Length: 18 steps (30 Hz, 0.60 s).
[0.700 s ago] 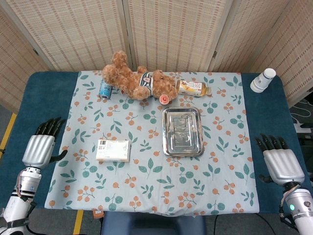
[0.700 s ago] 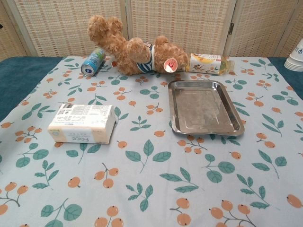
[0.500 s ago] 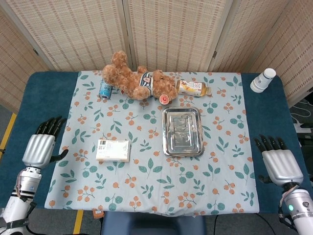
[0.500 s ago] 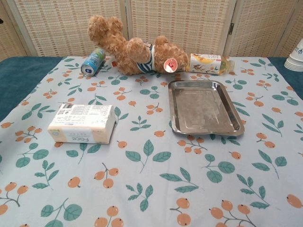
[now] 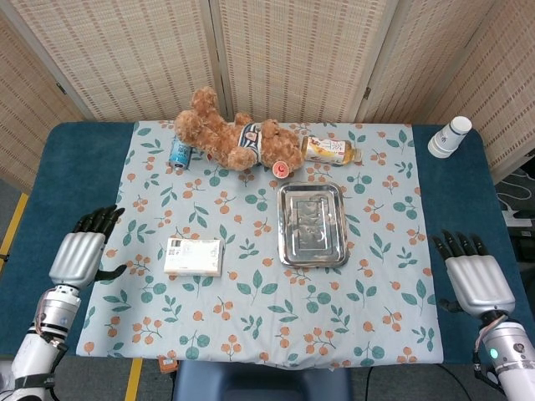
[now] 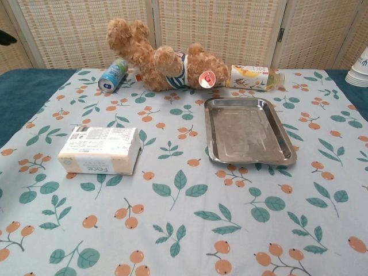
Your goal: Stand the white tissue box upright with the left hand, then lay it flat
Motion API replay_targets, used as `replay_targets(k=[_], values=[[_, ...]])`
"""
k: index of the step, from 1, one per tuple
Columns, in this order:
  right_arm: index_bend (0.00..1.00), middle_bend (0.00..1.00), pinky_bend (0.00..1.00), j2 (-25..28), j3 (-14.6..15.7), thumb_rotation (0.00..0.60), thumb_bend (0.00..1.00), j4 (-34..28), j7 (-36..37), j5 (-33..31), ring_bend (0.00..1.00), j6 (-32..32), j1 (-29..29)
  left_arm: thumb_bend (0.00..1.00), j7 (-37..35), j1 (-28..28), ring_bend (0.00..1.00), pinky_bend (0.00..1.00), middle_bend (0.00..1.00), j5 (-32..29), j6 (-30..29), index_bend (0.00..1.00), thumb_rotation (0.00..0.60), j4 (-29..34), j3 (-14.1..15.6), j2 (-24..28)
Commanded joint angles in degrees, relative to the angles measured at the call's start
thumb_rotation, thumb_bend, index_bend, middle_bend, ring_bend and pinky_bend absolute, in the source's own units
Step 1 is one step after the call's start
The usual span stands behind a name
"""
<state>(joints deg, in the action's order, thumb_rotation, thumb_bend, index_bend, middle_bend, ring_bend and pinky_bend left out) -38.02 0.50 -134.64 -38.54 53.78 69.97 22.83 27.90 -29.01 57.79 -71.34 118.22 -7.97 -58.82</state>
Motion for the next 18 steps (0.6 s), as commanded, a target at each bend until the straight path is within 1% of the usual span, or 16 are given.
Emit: replay_targets(k=[1, 5, 7, 11, 18], values=[[0.05, 0.00, 0.00, -0.5, -0.1, 0.600, 0.12, 0.3, -1.0, -1.5, 0.00, -0.6, 0.8, 0.18, 7.9, -4.5, 0.00, 0.09, 0.00, -6.0, 1.0, 0.00, 0.600, 4.5, -1.7, -2.4], [0.05, 0.00, 0.00, -0.6, -0.1, 0.600, 0.12, 0.1, -1.2, -2.0, 0.00, -0.5, 1.1, 0.18, 14.0, -8.4, 0.00, 0.10, 0.00, -10.5, 0.3, 0.00, 0.600, 3.9, -2.1, -8.4], [0.05, 0.00, 0.00, -0.4, 0.0, 0.600, 0.12, -0.2, -1.0, -1.7, 0.00, -0.4, 1.0, 0.18, 16.1, -9.9, 0.00, 0.10, 0.00, -12.7, -0.5, 0.00, 0.600, 2.6, -2.2, -12.0], [0.05, 0.00, 0.00, 0.2, 0.0, 0.600, 0.12, -0.3, 0.3, -0.3, 0.00, -0.2, 0.6, 0.18, 19.2, -12.1, 0.00, 0.10, 0.00, -16.4, -2.1, 0.00, 0.600, 0.5, -2.3, -17.2], [0.05, 0.00, 0.00, 1.7, -0.4, 0.600, 0.12, -0.3, 3.0, 3.3, 0.00, 2.0, -1.0, 0.18, 23.2, -15.1, 0.00, 0.09, 0.00, -22.3, -5.3, 0.00, 0.600, -0.4, -3.4, -22.8]])
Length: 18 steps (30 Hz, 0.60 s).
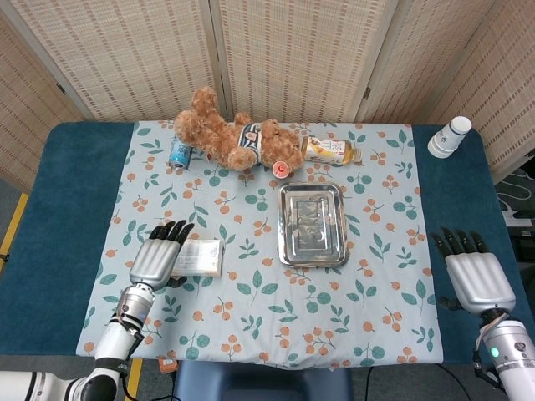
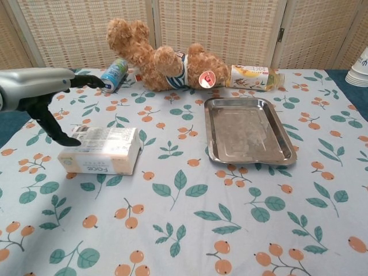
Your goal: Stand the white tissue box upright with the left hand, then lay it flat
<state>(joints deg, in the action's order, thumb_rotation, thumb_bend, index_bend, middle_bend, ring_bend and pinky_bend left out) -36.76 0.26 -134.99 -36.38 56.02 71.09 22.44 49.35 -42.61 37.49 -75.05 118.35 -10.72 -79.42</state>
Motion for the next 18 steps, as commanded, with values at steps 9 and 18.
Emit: replay_targets(k=[9, 18], values=[[0.05, 0.00, 0.00, 2.6, 0.0, 0.600, 0.12, 0.0, 7.4, 12.7, 0.00, 5.2, -5.2, 0.18, 6.2, -4.8, 0.00, 0.09, 0.00, -6.2, -5.4, 0.00, 0.600, -2.2, -0.8, -9.0], [0.06, 0.00, 0.00, 1.4, -1.4, 0.600, 0.12, 1.2, 9.9, 20.4, 0.00, 12.4, -9.0, 0.18, 9.6, -6.8, 0.00, 0.09, 0.00, -7.0, -11.1, 0.00, 0.600, -7.2, -1.1, -17.7]])
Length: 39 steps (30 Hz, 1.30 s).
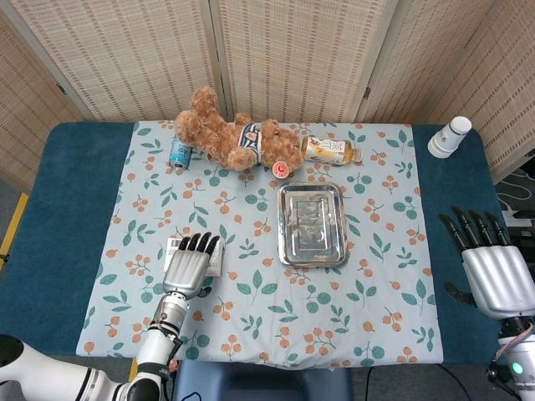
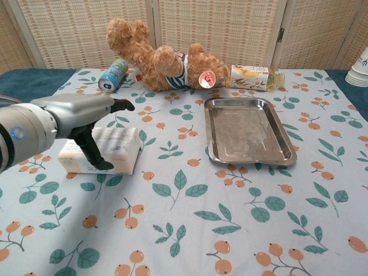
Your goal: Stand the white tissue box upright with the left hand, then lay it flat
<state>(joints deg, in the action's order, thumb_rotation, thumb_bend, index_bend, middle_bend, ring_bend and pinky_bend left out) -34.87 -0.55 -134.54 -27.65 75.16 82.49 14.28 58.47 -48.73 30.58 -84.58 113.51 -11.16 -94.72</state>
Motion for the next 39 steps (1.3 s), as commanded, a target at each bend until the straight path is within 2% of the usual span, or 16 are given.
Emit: replay_targets(k=[1, 6, 12, 15, 22, 39], values=[[0.06, 0.00, 0.00, -0.7, -0.7, 0.600, 0.12, 1.1, 1.6, 1.7, 0.00, 1.2, -1.0, 0.18, 0.5, -0.8, 0.00, 0.09, 0.01, 0.1, -1.8, 0.00, 0.600, -3.2, -0.9, -3.0], [0.06, 0.00, 0.00, -1.1, -0.9, 0.600, 0.12, 2.0, 3.1, 3.8, 0.00, 0.6, -1.5, 0.18, 0.0, -1.3, 0.00, 0.08, 0.01, 2.4, -3.2, 0.00, 0.600, -9.5, -2.2, -5.5], [0.06, 0.00, 0.00, -0.8, -1.8, 0.600, 0.12, 2.4, 4.4, 2.4, 0.00, -1.0, -1.3, 0.18, 0.7, -0.9, 0.00, 0.08, 0.03, -5.8, -1.3, 0.00, 0.600, -7.9, -7.1, -4.7], [0.06, 0.00, 0.00, -0.3, -2.4, 0.600, 0.12, 2.7, 5.2, 1.5, 0.00, -2.0, -0.9, 0.18, 2.2, -1.4, 0.00, 0.08, 0.03, -9.3, -0.5, 0.00, 0.600, -7.1, -8.1, -4.3], [0.06, 0.00, 0.00, -0.2, -3.2, 0.600, 0.12, 3.0, 5.6, 0.2, 0.00, -2.6, -0.9, 0.18, 3.9, -2.8, 0.00, 0.08, 0.03, -12.2, -1.0, 0.00, 0.600, -5.6, -8.7, -4.6], [0.07, 0.00, 0.00, 0.9, -4.5, 0.600, 0.12, 2.7, 5.9, -4.0, 0.00, -4.8, -0.3, 0.18, 3.1, -4.2, 0.00, 0.08, 0.05, -12.1, 0.7, 0.00, 0.600, -12.6, -7.0, -8.6]])
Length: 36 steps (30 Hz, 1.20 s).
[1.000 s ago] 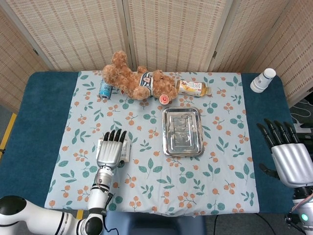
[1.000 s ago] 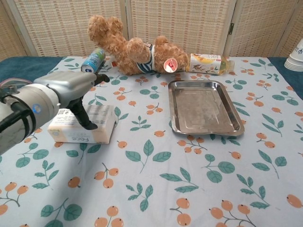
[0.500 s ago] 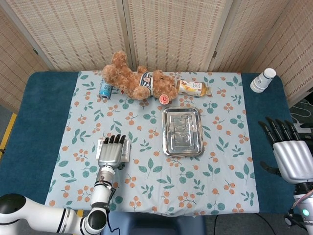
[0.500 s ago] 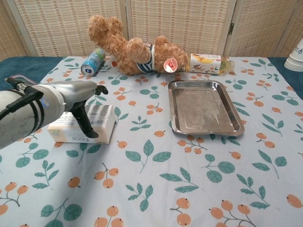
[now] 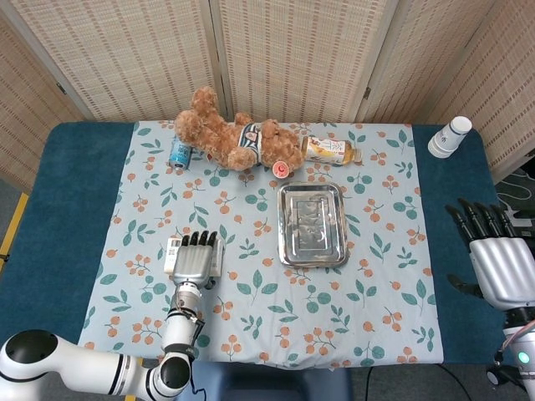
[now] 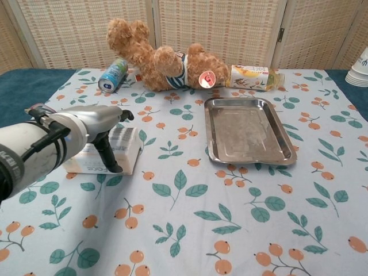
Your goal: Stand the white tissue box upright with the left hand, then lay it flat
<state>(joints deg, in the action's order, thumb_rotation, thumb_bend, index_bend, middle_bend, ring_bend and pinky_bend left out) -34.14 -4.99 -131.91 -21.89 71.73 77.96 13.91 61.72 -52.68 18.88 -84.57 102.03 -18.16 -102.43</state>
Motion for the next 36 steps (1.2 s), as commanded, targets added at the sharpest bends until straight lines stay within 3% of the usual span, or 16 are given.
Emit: replay_targets(k=[1, 11, 19, 27, 32, 36], values=[[0.07, 0.00, 0.00, 0.2, -0.2, 0.600, 0.12, 0.0, 0.0, -1.0, 0.00, -0.6, 0.2, 0.18, 0.0, -0.5, 0.00, 0.08, 0.05, -0.5, 1.0, 0.00, 0.600, -1.8, 0.0, -1.4], [0.07, 0.00, 0.00, 0.3, -0.8, 0.600, 0.12, 0.2, -0.4, -3.0, 0.00, -1.4, 0.6, 0.18, 2.8, -3.1, 0.00, 0.08, 0.06, 0.6, 2.5, 0.01, 0.600, -7.8, 0.3, -4.2], [0.07, 0.00, 0.00, 0.4, -1.1, 0.600, 0.12, 0.3, -0.7, -4.3, 0.00, -2.1, 1.0, 0.18, 6.2, -4.2, 0.00, 0.10, 0.21, -0.6, 2.8, 0.15, 0.600, -9.2, 0.2, -3.6], [0.07, 0.00, 0.00, 0.5, -1.1, 0.600, 0.12, 0.0, -0.9, -4.5, 0.00, -2.4, 1.0, 0.21, 6.7, -4.0, 0.14, 0.13, 0.42, 0.6, 1.9, 0.34, 0.600, -8.5, 0.6, -2.9], [0.07, 0.00, 0.00, 0.4, -1.1, 0.600, 0.12, 0.0, -1.3, -4.9, 0.00, -2.8, 1.2, 0.23, 4.1, -4.1, 0.25, 0.18, 0.55, 8.1, -0.2, 0.46, 0.600, -6.7, 1.1, -1.8], [0.07, 0.00, 0.00, 0.1, -1.1, 0.600, 0.12, 0.3, -1.6, -5.2, 0.00, -3.1, 1.4, 0.23, -0.8, -3.2, 0.31, 0.21, 0.61, 13.3, -0.7, 0.52, 0.600, -4.9, -0.2, -0.4]])
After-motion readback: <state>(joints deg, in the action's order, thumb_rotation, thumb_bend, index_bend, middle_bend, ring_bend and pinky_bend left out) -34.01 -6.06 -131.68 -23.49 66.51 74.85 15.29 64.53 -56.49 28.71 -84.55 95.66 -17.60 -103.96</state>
